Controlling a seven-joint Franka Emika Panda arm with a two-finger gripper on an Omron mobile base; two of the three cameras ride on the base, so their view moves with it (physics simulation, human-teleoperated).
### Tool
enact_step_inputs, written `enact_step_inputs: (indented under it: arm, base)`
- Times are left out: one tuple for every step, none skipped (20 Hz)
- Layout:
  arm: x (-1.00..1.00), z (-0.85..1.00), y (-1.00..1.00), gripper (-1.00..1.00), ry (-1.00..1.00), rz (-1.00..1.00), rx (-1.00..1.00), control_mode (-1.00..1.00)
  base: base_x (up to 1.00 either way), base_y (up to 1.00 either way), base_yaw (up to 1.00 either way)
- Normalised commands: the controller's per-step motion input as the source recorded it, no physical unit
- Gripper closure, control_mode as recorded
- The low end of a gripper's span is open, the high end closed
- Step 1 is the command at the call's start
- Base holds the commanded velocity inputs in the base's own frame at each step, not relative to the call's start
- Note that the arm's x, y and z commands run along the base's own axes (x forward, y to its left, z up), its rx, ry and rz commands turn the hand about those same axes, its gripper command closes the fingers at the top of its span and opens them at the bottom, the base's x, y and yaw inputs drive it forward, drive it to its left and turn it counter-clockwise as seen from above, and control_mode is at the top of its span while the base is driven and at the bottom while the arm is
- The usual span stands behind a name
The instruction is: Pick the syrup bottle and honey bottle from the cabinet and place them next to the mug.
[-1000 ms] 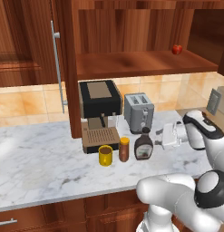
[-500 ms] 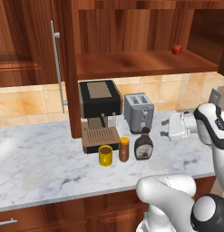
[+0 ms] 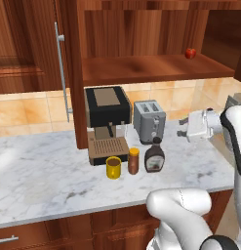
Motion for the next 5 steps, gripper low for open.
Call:
enact_step_inputs:
  arm:
    - [-0.54,0.82,0.24,-1.00,0.00,-0.10,0.00,-1.00]
    - [-0.68,0.88,0.26,-1.00,0.00,-0.11,0.00,-1.00]
    - [-0.73,0.89,0.31,-1.00,0.00,-0.13,0.00,-1.00]
    - [-0.78,0.88,0.30,-1.00,0.00,-0.14,0.00,-1.00]
    - [-0.77,0.85,0.29,-1.00,0.00,-0.15,0.00,-1.00]
  base:
    - [0.00,0.00,0.00]
    - [0.00,0.00,0.00]
    - [0.00,0.00,0.00]
    - [0.00,0.00,0.00]
    - [0.00,0.00,0.00]
